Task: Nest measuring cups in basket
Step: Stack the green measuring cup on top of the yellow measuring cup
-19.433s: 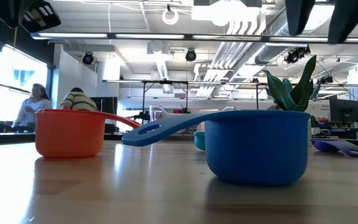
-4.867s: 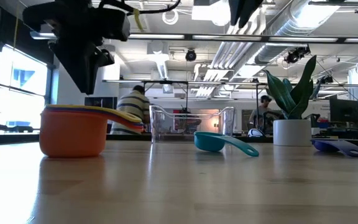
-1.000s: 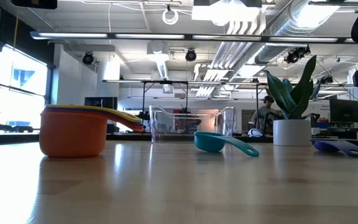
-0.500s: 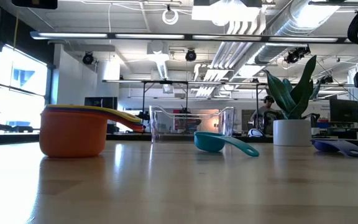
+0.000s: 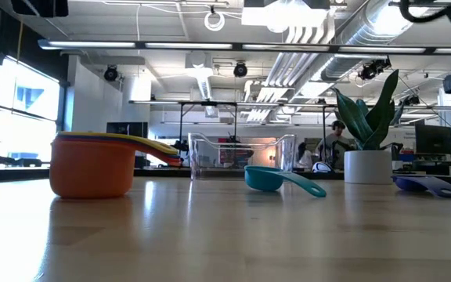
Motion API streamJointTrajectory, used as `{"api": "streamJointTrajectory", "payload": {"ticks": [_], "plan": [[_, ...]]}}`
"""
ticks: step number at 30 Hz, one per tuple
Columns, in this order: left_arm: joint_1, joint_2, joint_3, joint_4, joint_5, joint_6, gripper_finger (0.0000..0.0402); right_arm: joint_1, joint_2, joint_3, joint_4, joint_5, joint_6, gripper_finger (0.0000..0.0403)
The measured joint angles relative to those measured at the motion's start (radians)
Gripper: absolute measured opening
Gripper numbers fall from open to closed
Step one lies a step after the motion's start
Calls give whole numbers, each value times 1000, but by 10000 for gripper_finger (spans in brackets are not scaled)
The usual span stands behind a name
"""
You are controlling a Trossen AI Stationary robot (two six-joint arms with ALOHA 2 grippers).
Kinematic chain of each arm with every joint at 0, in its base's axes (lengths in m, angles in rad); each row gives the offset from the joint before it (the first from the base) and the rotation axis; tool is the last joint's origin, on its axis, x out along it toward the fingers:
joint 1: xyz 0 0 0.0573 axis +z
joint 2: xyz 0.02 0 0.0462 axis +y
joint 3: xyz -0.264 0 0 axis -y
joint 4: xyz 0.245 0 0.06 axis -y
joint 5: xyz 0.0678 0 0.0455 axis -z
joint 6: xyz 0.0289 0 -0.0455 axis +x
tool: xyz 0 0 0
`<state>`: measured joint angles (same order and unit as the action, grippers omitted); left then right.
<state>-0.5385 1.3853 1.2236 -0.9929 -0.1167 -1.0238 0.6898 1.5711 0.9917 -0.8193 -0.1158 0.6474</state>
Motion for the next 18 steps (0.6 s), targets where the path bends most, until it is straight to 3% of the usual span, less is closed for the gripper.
{"api": "streamJointTrajectory", "payload": {"ticks": [10, 18], "plan": [[27, 0, 0, -291, -47, 119, 62, -105, 0, 169, -2, 55, 197, 0], [109, 0, -75, -337, -77, 155, 62, -203, 0, 278, -11, 148, 310, 0]]}}
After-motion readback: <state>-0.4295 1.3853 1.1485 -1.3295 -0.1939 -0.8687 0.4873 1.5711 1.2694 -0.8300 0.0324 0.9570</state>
